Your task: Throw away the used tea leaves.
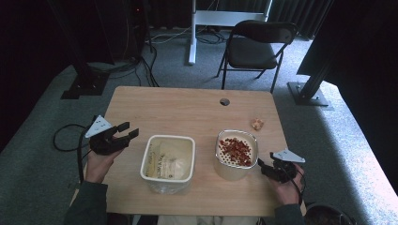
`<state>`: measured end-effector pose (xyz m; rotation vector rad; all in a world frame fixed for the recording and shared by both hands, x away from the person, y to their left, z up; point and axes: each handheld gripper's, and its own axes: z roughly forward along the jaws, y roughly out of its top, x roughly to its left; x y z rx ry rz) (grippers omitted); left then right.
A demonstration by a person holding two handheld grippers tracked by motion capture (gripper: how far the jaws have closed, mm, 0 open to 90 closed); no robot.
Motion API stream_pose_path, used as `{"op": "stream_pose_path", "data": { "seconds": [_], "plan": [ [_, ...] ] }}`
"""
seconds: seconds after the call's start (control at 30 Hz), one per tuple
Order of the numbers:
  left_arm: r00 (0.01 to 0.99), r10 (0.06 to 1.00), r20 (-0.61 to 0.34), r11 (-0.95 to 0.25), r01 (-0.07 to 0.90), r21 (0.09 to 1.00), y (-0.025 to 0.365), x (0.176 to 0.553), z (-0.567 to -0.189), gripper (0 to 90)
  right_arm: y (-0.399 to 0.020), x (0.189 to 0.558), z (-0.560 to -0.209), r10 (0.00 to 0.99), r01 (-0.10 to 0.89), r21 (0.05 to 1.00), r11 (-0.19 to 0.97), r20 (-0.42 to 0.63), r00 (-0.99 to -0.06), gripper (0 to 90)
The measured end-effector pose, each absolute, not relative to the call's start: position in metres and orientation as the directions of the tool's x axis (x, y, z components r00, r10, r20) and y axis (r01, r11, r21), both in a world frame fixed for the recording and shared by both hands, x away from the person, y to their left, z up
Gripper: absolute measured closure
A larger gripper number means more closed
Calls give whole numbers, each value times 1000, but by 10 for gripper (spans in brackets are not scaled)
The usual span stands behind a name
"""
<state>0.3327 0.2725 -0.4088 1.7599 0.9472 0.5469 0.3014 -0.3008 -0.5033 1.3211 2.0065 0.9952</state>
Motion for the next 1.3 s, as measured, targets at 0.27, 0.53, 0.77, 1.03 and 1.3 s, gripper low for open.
{"op": "stream_pose_path", "data": {
  "seconds": [0.27,0.53,0.77,1.03,1.3],
  "plan": [
    [558,824,-96,-137,359,923,278,334,-419,491,-308,332,-506,934,516,834,194,4,-357,388],
    [503,853,-136,-80,385,920,284,333,-445,492,-303,359,-502,930,525,831,184,26,-367,222],
    [459,884,-89,-132,428,894,286,336,-463,494,-305,392,-501,948,468,868,166,-10,-318,261],
    [436,893,-111,-113,457,882,292,337,-474,497,-315,427,-513,967,474,876,88,40,-253,290],
    [435,893,-116,-114,469,876,292,339,-478,497,-321,458,-518,966,469,883,29,96,-242,262]
  ]
}}
